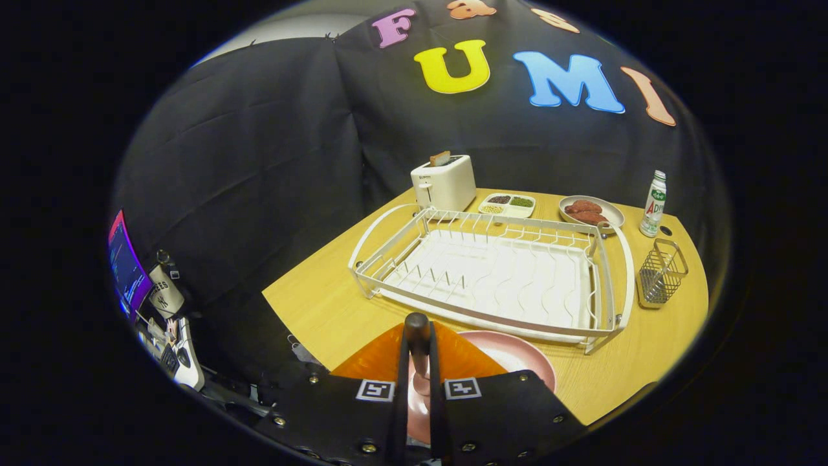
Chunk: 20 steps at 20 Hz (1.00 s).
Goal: Take the plate from the dish rack, then take the spoon from the basket and place it into the plate.
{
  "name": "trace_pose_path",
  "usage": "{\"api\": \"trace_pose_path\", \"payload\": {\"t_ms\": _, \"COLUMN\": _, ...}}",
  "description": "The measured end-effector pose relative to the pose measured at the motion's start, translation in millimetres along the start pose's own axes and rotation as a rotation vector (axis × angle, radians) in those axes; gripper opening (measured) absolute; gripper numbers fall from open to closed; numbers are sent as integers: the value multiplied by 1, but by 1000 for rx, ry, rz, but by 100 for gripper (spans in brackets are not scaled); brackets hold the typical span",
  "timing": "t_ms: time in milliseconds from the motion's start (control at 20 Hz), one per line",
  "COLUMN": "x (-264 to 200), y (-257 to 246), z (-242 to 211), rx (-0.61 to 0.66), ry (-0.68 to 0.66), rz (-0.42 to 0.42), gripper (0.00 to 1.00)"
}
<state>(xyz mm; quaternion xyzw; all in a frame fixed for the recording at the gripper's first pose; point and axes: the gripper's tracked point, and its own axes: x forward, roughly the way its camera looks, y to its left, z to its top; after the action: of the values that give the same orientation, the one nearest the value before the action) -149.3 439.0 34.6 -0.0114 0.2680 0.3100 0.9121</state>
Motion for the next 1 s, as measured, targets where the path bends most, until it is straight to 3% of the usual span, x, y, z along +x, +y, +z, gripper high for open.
{"api": "trace_pose_path", "payload": {"t_ms": 150, "x": -2, "y": 1, "z": -1, "rx": 3, "ry": -2, "rz": 28, "gripper": 16}}
{"api": "trace_pose_path", "payload": {"t_ms": 250, "x": -10, "y": -5, "z": -2, "rx": -4, "ry": 3, "rz": 15, "gripper": 32}}
{"api": "trace_pose_path", "payload": {"t_ms": 300, "x": -14, "y": -4, "z": -2, "rx": -8, "ry": 1, "rz": 21, "gripper": 31}}
{"api": "trace_pose_path", "payload": {"t_ms": 450, "x": -26, "y": -11, "z": -3, "rx": -34, "ry": 1, "rz": -1, "gripper": 57}}
{"api": "trace_pose_path", "payload": {"t_ms": 500, "x": -27, "y": -11, "z": -3, "rx": -39, "ry": -4, "rz": 3, "gripper": 57}}
{"api": "trace_pose_path", "payload": {"t_ms": 650, "x": -36, "y": -26, "z": 1, "rx": -48, "ry": -23, "rz": -46, "gripper": 99}}
{"api": "trace_pose_path", "payload": {"t_ms": 1000, "x": -57, "y": -59, "z": 23, "rx": -12, "ry": -92, "rz": -113, "gripper": 99}}
